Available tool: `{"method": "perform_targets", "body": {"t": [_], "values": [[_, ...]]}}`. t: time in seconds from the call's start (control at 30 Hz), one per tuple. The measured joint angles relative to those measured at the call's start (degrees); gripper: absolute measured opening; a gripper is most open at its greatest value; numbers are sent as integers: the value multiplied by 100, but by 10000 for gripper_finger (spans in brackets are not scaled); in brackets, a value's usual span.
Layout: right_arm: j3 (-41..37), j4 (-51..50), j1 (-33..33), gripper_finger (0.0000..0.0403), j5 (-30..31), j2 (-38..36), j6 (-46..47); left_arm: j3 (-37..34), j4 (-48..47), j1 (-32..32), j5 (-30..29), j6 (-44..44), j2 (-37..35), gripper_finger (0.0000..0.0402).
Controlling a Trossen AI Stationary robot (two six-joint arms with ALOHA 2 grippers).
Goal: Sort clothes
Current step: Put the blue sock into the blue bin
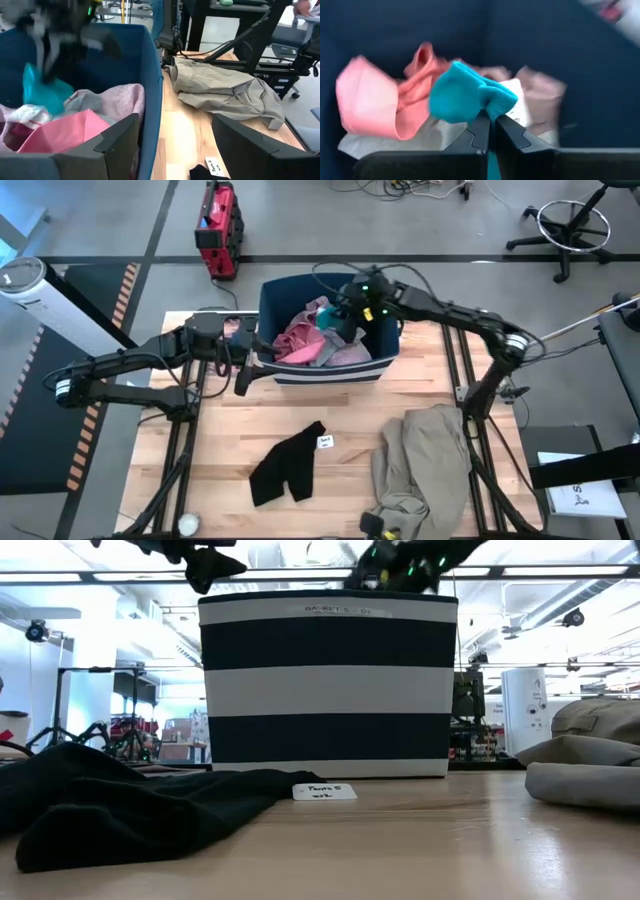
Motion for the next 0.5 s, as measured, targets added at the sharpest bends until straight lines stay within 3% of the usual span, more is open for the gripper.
{"method": "perform_targets", "body": {"t": [0.23,0.5], "values": [[0,-239,-78,0,-215,964,122,-2,-19,1,0,36,5,223],[0,-696,-106,0,-205,1534,240,-2,-27,1,2,42,5,208]]}}
